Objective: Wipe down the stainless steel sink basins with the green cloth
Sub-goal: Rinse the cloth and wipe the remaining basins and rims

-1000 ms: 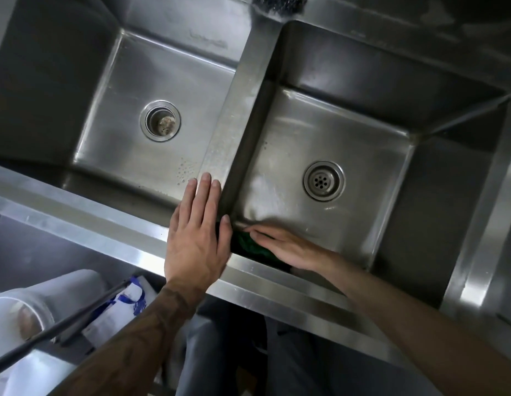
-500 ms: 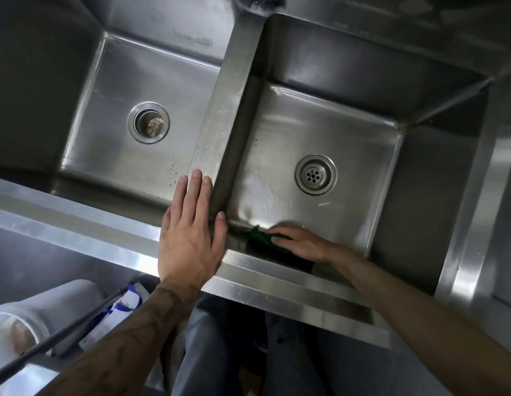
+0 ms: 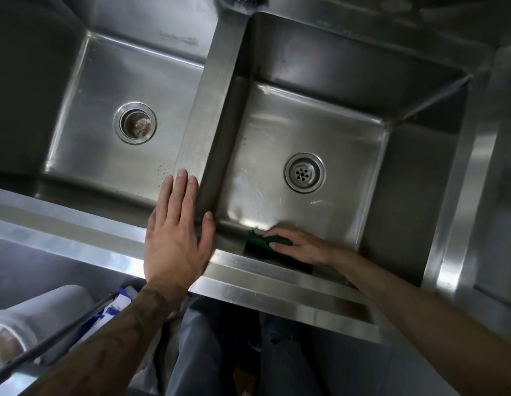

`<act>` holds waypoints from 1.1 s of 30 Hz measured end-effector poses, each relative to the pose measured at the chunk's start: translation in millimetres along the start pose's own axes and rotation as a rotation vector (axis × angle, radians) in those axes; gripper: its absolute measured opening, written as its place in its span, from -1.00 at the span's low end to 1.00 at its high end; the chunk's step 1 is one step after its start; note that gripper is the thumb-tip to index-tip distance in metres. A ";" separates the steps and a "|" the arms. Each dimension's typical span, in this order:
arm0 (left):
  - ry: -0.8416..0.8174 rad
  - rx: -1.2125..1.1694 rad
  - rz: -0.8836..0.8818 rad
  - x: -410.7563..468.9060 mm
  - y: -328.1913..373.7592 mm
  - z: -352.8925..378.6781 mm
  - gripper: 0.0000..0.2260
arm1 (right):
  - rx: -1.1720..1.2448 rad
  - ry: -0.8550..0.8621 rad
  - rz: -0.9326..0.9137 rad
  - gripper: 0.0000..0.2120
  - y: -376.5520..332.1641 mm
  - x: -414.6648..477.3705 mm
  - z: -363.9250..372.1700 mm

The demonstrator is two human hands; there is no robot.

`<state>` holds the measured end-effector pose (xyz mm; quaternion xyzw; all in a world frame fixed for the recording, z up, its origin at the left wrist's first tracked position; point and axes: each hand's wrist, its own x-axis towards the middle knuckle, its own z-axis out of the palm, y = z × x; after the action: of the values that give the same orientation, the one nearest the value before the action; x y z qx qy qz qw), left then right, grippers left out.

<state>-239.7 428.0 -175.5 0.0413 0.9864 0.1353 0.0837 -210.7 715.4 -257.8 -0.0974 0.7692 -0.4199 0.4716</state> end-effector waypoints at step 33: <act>0.006 -0.003 -0.015 0.7 4.2 -3.3 -0.37 | 0.175 0.103 0.251 -0.71 20.5 -87.0 -16.1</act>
<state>-240.7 431.2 -171.4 0.0336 0.9867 0.1363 0.0816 -172.0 784.7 -213.7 0.0623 0.7590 -0.4275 0.4871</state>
